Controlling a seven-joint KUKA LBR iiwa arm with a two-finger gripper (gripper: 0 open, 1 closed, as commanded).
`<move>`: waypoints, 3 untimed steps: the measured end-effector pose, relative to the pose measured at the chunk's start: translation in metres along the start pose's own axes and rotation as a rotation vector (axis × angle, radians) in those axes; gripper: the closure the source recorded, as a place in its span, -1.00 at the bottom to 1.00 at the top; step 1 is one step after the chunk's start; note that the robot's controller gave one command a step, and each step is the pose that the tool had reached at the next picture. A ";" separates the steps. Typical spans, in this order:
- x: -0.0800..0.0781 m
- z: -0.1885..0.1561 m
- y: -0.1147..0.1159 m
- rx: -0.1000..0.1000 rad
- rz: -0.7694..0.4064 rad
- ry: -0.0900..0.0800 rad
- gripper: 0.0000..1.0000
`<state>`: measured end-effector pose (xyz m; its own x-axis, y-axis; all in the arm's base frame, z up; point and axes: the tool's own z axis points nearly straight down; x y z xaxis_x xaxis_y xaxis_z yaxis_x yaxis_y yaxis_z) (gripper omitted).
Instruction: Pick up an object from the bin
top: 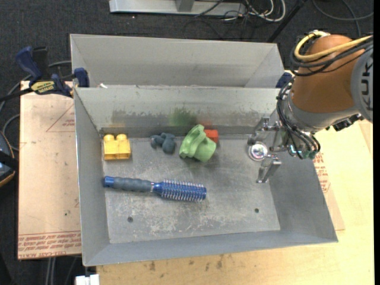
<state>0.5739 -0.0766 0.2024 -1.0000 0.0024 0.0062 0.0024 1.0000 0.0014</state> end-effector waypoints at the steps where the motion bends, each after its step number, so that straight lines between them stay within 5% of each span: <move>1: -0.054 0.033 -0.050 0.001 0.149 -0.009 -1.00; 2: -0.058 0.130 -0.072 0.000 -0.008 -0.012 -1.00; 3: -0.059 0.127 -0.072 0.002 -0.011 -0.013 1.00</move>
Offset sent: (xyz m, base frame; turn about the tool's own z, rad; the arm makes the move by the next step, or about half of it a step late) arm 0.0532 -0.0491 -0.0313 0.1483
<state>0.6319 -0.1485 0.0753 -0.9999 -0.0089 -0.0065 -0.0089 1.0000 -0.0010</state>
